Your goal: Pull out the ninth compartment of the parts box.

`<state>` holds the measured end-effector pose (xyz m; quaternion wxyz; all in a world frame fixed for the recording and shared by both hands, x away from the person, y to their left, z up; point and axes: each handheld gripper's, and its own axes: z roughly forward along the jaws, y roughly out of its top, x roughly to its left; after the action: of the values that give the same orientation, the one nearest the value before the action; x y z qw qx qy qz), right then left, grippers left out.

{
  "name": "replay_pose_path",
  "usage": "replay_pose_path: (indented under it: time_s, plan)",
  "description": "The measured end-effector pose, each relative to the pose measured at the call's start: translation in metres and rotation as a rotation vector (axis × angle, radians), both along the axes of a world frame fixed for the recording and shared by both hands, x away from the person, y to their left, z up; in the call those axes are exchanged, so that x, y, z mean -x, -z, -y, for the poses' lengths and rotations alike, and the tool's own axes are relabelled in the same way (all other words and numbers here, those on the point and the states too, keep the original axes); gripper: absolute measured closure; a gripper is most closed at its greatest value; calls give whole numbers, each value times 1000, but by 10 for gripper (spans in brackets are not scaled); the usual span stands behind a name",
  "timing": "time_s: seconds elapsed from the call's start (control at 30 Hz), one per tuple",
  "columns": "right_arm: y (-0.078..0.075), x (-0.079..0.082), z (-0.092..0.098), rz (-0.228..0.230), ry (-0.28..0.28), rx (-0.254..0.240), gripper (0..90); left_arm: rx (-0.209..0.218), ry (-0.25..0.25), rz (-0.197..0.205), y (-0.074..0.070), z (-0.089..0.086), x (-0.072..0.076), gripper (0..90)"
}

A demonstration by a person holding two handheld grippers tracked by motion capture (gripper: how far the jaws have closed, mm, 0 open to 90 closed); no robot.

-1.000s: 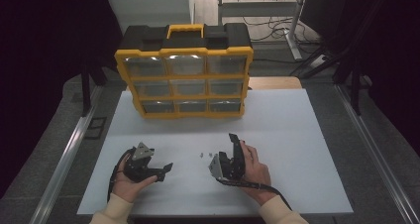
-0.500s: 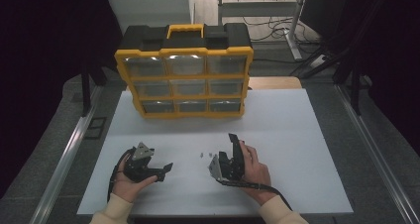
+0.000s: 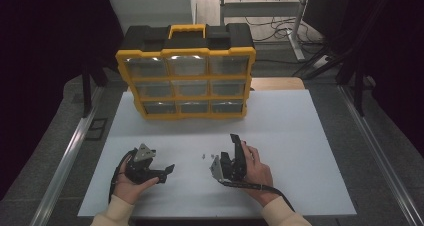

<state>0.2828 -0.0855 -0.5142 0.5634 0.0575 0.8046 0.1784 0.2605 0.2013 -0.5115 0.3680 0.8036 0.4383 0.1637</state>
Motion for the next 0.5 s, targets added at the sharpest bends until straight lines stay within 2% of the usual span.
replay_pose_path:
  time_s: [0.33, 0.5]
  plan:
    - [-1, -7, 0, 12, 10, 2, 179, -3, 8, -1, 0, 2, 0, 124]
    - [-2, -10, 0, 25, 10, 19, 178, -3, 8, -3, 1, 2, 0, 124]
